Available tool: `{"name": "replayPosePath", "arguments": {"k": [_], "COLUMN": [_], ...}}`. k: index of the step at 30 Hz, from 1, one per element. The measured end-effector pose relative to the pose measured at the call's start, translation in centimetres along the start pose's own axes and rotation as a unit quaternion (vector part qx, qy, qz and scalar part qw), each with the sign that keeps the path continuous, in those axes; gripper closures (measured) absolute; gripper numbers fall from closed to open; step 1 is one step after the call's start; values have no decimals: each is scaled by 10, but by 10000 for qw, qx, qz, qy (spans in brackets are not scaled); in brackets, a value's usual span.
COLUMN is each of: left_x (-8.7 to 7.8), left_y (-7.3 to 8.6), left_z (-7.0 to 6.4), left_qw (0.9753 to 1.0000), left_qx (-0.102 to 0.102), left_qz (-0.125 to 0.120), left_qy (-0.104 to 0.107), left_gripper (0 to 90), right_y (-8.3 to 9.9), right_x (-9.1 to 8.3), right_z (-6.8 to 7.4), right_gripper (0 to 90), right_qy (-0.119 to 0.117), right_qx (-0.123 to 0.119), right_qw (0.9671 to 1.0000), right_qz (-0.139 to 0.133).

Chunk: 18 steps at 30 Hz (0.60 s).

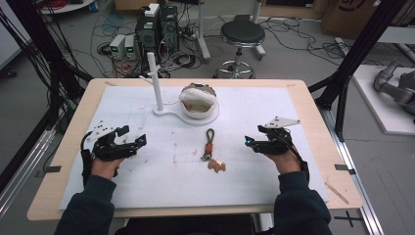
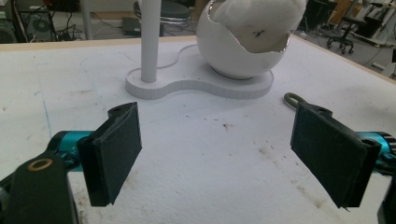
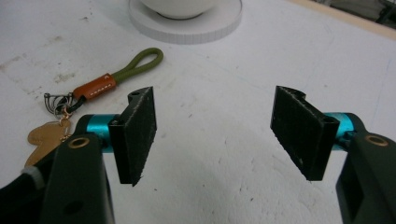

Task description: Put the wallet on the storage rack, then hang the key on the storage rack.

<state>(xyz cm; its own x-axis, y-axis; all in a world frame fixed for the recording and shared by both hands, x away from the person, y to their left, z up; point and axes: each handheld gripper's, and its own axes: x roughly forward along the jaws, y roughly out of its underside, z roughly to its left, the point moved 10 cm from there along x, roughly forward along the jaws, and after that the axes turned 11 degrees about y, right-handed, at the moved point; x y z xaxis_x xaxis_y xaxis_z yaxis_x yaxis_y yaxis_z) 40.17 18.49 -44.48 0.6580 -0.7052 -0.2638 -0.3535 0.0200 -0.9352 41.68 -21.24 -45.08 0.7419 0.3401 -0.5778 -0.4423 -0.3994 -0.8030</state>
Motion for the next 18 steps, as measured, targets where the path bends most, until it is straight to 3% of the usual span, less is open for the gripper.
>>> {"name": "replayPosePath", "arguments": {"k": [4, 11, 14, 18], "left_x": [1, -3, -6, -8], "left_y": [0, -1, -2, -1], "left_z": [-1, 5, 6, 8], "left_qw": [10000, 10000, 9999, 10000], "left_qx": [2, -48, -55, 28], "left_qz": [-5, -56, -82, -22], "left_qy": [29, -17, -28, 3], "left_gripper": [163, 164, 165, 168], "right_y": [-6, -8, -8, -10], "right_x": [-3, -3, 0, 6], "right_z": [-2, -1, 4, 19], "right_gripper": [275, 275, 276, 310], "right_qy": [113, 244, 248, 63], "right_qx": [84, 232, 270, 261], "right_qw": [9996, 9986, 9984, 9988], "right_qz": [-233, -406, -423, -402]}}
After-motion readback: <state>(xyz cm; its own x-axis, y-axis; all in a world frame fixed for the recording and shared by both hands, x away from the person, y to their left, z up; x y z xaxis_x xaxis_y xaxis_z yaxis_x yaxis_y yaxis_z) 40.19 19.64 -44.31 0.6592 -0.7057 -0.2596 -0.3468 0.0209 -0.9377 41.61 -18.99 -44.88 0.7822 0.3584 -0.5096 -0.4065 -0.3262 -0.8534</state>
